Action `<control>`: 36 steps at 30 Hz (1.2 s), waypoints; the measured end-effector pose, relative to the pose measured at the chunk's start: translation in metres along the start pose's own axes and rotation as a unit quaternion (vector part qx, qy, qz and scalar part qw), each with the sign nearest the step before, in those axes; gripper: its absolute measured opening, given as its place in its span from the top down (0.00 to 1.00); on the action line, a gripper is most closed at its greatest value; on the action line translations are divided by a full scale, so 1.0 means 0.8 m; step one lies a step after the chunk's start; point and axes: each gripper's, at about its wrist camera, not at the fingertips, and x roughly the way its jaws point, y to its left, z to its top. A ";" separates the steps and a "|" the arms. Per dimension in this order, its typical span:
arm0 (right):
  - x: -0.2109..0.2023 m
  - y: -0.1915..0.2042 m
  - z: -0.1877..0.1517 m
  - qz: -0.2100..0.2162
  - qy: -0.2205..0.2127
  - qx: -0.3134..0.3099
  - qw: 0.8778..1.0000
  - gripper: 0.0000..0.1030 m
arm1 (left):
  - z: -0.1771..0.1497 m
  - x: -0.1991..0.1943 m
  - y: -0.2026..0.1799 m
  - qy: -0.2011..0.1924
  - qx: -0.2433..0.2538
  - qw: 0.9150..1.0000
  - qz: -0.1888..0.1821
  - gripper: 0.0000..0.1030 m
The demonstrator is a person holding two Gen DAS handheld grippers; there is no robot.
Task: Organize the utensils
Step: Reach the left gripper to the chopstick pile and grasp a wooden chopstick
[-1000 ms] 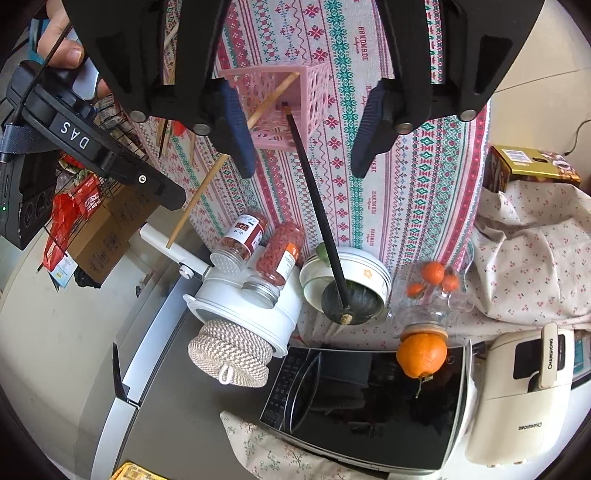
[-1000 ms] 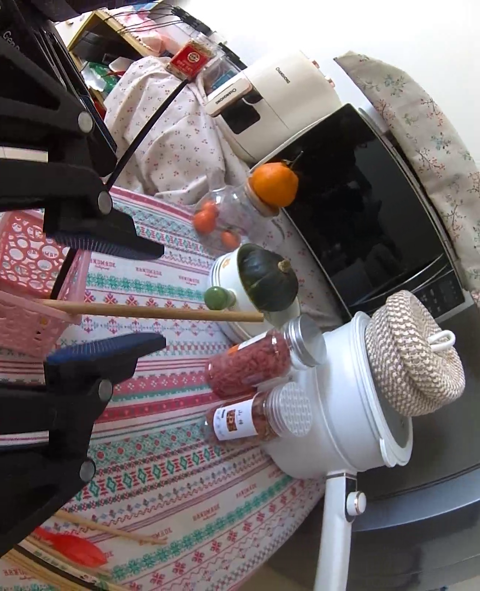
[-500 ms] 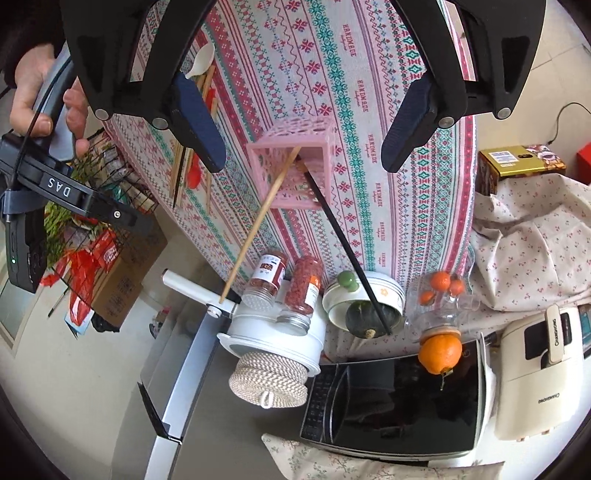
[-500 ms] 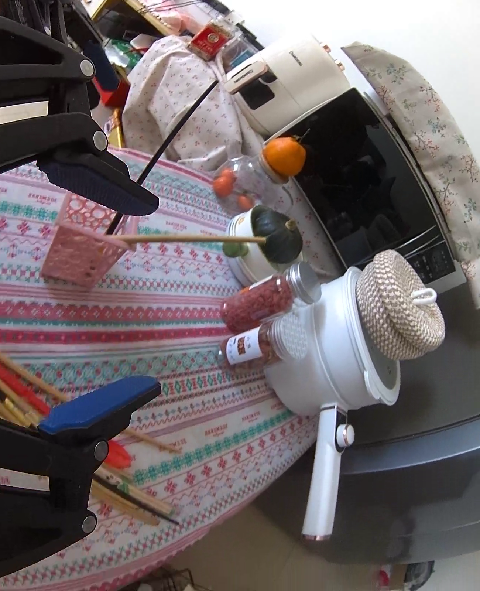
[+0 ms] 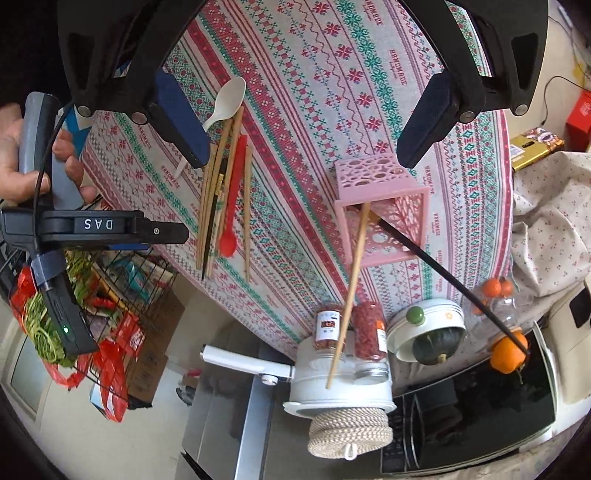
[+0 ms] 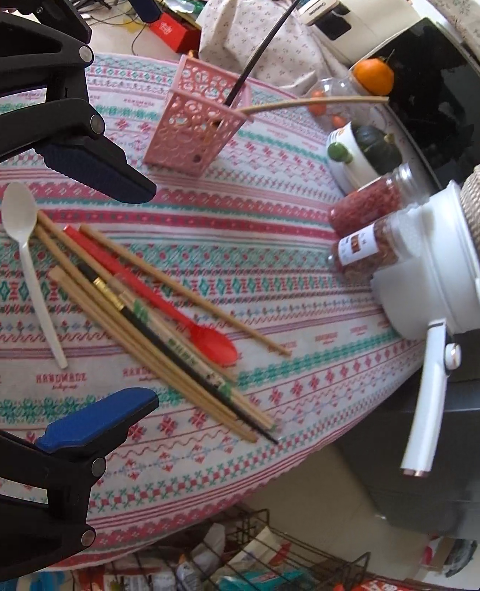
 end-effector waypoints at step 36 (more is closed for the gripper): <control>0.042 -0.121 0.006 -0.060 0.091 0.045 0.993 0.16 | 0.114 0.265 -0.115 0.179 0.042 0.983 0.031 0.83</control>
